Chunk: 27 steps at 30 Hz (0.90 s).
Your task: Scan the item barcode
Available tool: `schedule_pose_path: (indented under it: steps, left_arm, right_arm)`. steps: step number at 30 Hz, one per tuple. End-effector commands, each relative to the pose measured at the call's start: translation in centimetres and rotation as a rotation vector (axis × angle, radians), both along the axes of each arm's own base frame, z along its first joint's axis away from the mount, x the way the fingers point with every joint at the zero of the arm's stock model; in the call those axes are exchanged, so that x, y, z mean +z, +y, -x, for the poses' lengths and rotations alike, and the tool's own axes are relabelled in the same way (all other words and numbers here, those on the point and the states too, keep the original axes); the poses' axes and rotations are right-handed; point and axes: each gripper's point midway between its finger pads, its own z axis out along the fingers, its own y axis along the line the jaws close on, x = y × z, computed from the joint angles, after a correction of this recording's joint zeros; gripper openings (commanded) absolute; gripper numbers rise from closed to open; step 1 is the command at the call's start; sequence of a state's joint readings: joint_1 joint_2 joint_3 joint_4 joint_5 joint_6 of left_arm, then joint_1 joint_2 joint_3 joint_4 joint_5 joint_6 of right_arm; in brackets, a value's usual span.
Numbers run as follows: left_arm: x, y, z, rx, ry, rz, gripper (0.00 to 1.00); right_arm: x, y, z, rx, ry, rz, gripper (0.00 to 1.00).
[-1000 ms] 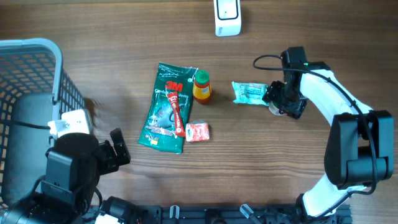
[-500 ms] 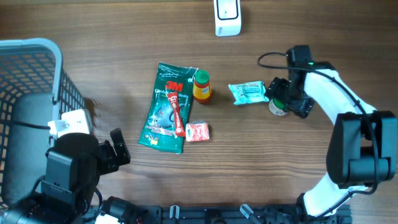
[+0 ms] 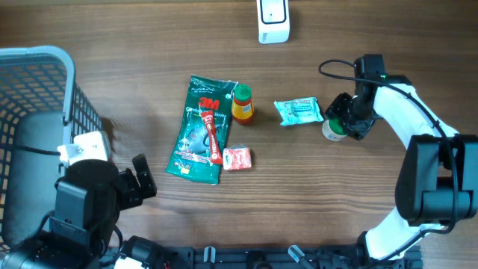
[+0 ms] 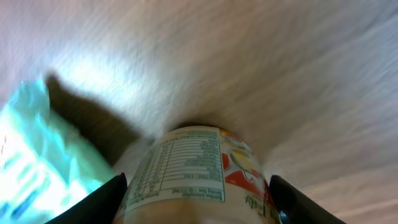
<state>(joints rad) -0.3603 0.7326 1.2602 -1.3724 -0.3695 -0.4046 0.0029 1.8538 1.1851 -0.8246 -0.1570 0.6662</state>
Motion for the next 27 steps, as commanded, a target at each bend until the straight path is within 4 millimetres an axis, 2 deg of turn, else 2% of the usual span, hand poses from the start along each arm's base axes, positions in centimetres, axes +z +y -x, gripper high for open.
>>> schedule_pose_path:
  steps: [1, 2, 3, 6, 9, 11, 15, 17, 19, 23, 25, 27]
  left_arm:
    - [0.2, 0.1, 0.1, -0.002, -0.010, -0.009, 1.00]
    - [0.2, 0.1, 0.1, -0.001, -0.010, -0.009, 1.00]
    - [0.2, 0.1, 0.1, -0.001, -0.010, -0.009, 1.00]
    - [0.2, 0.1, 0.1, -0.001, -0.010, -0.009, 1.00]
    - [0.2, 0.1, 0.1, -0.001, -0.010, -0.009, 1.00]
    - [0.2, 0.1, 0.1, -0.001, -0.010, -0.009, 1.00]
    - [0.2, 0.1, 0.1, -0.001, -0.010, -0.009, 1.00]
    - [0.2, 0.1, 0.1, -0.001, -0.010, -0.009, 1.00]
    - [0.2, 0.1, 0.1, -0.001, -0.010, -0.009, 1.00]
    - [0.2, 0.1, 0.1, -0.001, -0.010, -0.009, 1.00]
    - [0.2, 0.1, 0.1, -0.001, -0.010, -0.009, 1.00]
    - [0.2, 0.1, 0.1, -0.001, -0.010, -0.009, 1.00]
  right_arm:
    - [2.3, 4.5, -0.3, 0.053, 0.010, -0.266, 0.48]
    - [4.3, 6.5, -0.2, 0.108, -0.006, -0.389, 0.48]
    - [5.5, 7.6, 0.4, 0.130, 0.008, -0.466, 0.48]
    - [7.6, 9.6, 3.4, 0.148, 0.111, -0.628, 0.47]
    - [8.4, 11.8, 5.4, 0.182, 0.188, -0.685, 0.45]
    - [8.8, 14.9, 7.3, 0.254, 0.243, -0.692, 0.40]
    - [9.5, 19.3, 10.7, 0.352, 0.324, -0.677, 0.39]
    - [10.0, 20.5, 11.8, 0.376, 0.338, -0.668, 0.38]
    - [10.5, 20.9, 12.3, 0.382, 0.340, -0.663, 0.38]
    - [10.7, 20.9, 11.3, 0.428, 0.255, -0.658, 0.37]
    - [12.1, 20.0, 10.5, 0.443, 0.174, -0.660, 0.36]
    - [13.6, 18.1, 9.5, 0.433, 0.065, -0.607, 0.36]
